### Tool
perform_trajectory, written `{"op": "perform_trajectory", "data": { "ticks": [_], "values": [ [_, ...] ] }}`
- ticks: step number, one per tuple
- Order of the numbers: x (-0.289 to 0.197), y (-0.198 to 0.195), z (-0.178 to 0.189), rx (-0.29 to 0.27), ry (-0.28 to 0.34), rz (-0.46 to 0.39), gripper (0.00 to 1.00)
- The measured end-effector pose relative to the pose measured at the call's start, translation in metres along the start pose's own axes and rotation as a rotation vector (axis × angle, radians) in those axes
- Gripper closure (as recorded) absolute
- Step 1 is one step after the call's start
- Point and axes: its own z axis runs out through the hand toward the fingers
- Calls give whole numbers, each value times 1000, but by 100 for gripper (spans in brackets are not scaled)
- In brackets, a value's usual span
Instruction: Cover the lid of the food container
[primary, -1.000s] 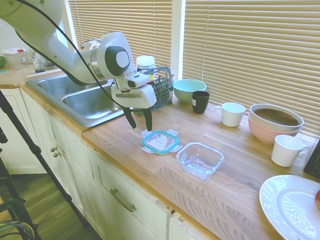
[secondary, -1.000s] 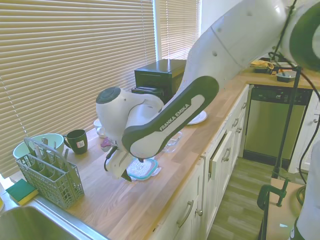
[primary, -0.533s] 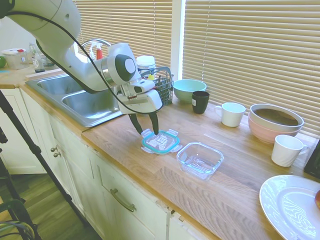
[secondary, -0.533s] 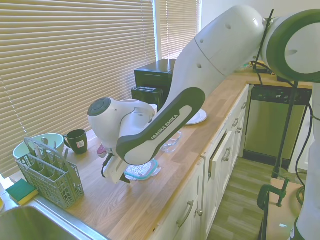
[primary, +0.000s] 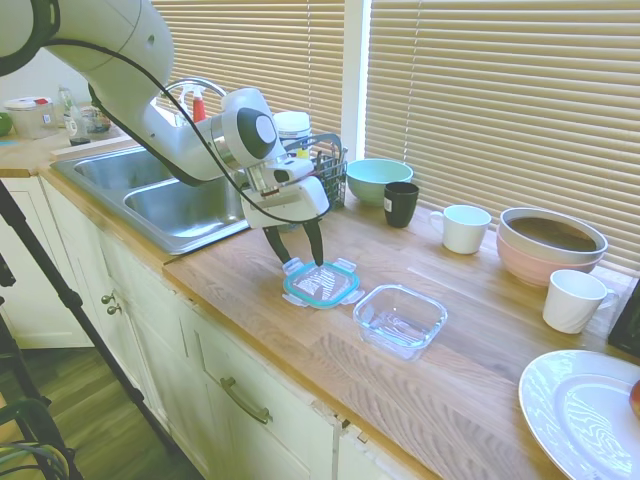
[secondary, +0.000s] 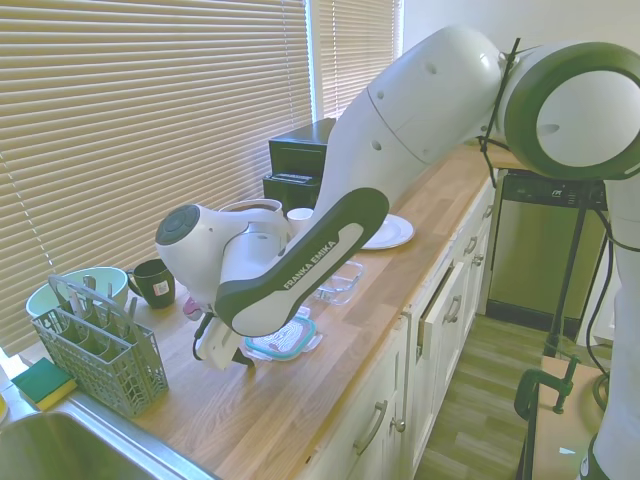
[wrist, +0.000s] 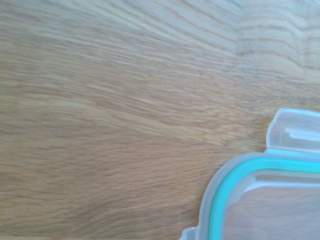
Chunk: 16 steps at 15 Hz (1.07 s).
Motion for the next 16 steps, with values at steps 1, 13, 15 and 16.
{"op": "perform_trajectory", "data": {
  "ticks": [1,13,15,16],
  "values": [
    [1,-1,0,-9,0,0,0],
    [3,-3,3,-93,-14,12,100],
    [3,-5,3,-103,-16,16,100],
    [3,-5,3,-105,-16,17,100]
  ]
}}
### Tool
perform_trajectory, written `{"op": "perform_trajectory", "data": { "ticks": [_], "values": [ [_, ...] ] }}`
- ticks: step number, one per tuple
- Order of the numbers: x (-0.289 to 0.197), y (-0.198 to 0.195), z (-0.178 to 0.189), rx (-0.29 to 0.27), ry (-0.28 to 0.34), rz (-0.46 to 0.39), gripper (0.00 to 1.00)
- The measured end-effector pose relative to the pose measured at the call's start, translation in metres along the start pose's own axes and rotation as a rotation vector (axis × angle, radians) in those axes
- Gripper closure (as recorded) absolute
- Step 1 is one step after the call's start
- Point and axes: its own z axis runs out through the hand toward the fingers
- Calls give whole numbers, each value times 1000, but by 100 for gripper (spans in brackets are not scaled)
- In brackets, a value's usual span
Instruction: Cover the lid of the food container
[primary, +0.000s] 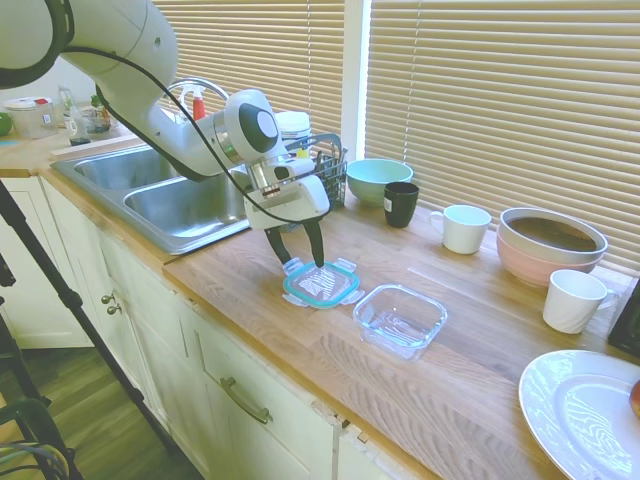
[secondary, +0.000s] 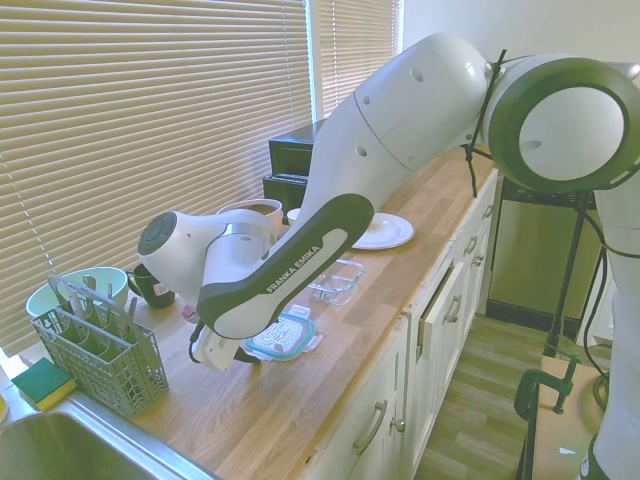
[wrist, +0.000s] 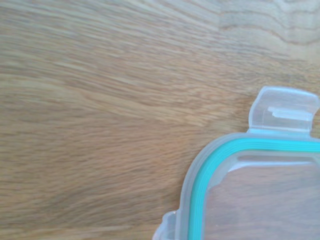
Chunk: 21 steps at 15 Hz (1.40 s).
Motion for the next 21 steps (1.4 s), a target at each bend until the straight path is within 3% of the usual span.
{"op": "perform_trajectory", "data": {
  "ticks": [21],
  "values": [
    [-4,-4,17,-48,-3,-2,100]
  ]
}}
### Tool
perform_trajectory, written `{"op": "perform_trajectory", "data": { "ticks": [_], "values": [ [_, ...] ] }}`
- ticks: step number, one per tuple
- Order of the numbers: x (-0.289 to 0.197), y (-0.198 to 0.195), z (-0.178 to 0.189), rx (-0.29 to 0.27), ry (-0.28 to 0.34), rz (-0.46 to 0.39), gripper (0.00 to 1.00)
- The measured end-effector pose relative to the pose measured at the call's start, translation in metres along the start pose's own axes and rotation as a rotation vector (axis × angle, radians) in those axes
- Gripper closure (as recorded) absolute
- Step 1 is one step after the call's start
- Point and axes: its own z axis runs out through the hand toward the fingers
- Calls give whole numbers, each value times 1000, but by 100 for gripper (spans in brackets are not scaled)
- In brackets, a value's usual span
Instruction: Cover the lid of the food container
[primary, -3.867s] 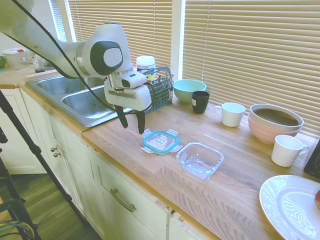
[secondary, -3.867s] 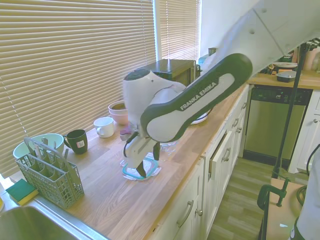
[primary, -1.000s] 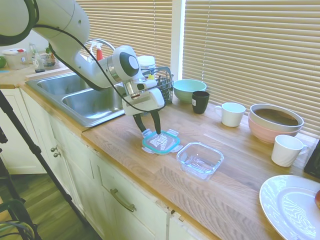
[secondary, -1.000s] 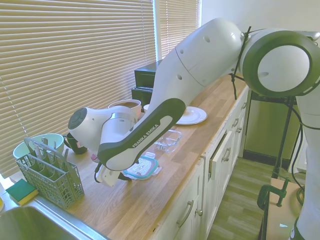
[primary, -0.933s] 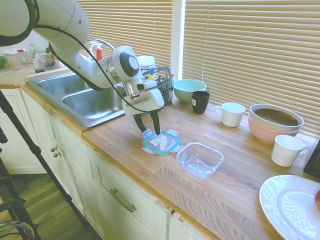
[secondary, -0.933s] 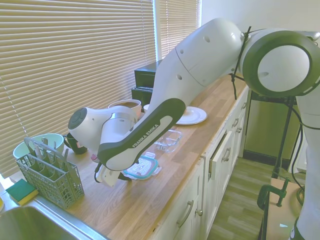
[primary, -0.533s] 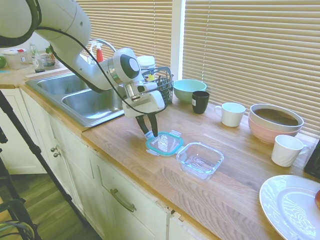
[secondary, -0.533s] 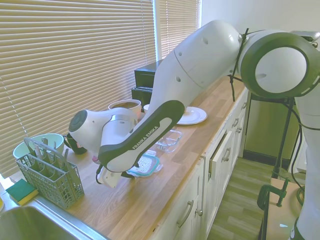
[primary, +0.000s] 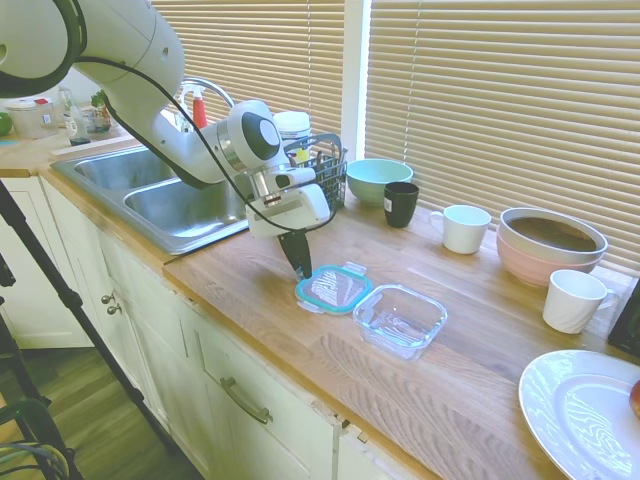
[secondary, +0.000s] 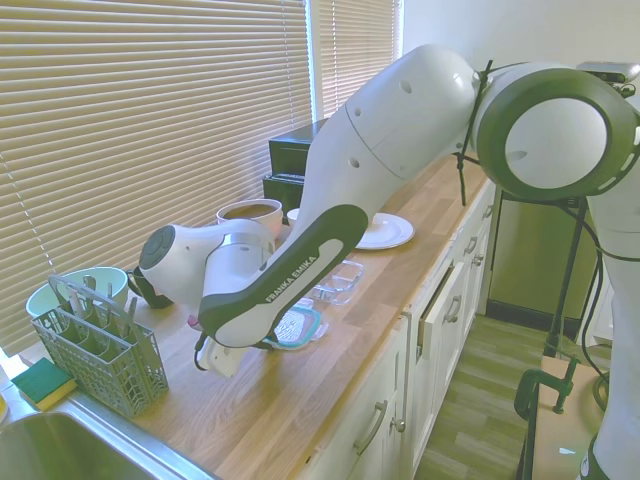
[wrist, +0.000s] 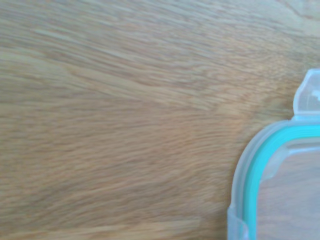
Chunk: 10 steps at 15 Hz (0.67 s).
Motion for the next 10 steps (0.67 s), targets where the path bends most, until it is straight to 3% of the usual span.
{"op": "perform_trajectory", "data": {
  "ticks": [5,10],
  "values": [
    [1,0,-2,12,-8,18,100],
    [-3,13,-27,118,-50,64,100]
  ]
}}
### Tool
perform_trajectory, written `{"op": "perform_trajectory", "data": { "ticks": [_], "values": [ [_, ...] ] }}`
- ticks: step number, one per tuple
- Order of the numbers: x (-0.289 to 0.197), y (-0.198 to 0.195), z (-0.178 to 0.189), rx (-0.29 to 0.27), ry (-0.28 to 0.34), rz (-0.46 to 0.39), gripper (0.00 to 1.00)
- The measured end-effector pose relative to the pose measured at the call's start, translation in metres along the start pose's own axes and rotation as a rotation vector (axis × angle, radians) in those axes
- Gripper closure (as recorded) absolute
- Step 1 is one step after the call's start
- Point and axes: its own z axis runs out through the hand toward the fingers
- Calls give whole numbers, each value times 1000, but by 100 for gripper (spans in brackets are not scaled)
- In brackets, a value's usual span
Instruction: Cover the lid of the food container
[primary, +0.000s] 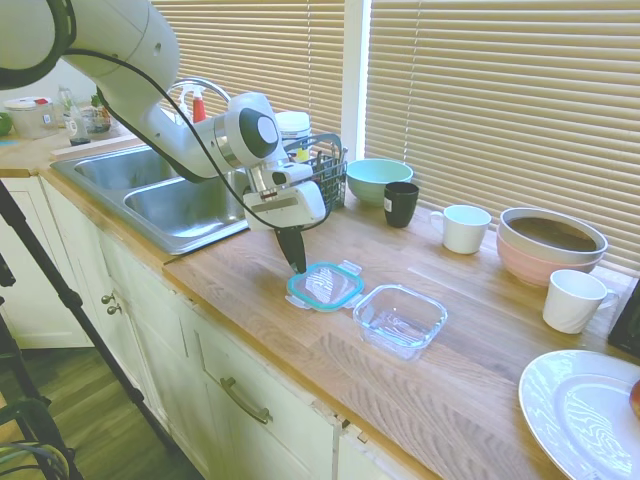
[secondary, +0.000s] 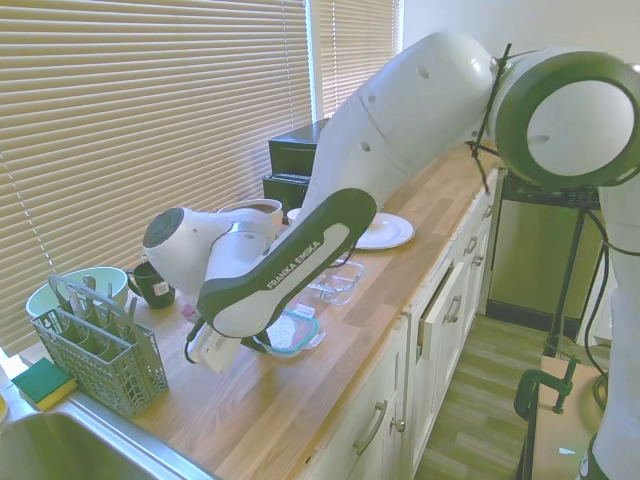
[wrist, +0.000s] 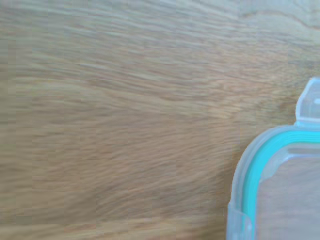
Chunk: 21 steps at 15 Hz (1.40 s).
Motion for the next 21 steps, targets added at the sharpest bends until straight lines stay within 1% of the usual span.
{"op": "perform_trajectory", "data": {
  "ticks": [6,11,14,21],
  "values": [
    [2,32,-64,107,-20,21,100],
    [22,67,-98,185,-53,46,100],
    [34,91,-105,214,-74,56,100],
    [65,132,-103,256,-112,68,100]
  ]
}}
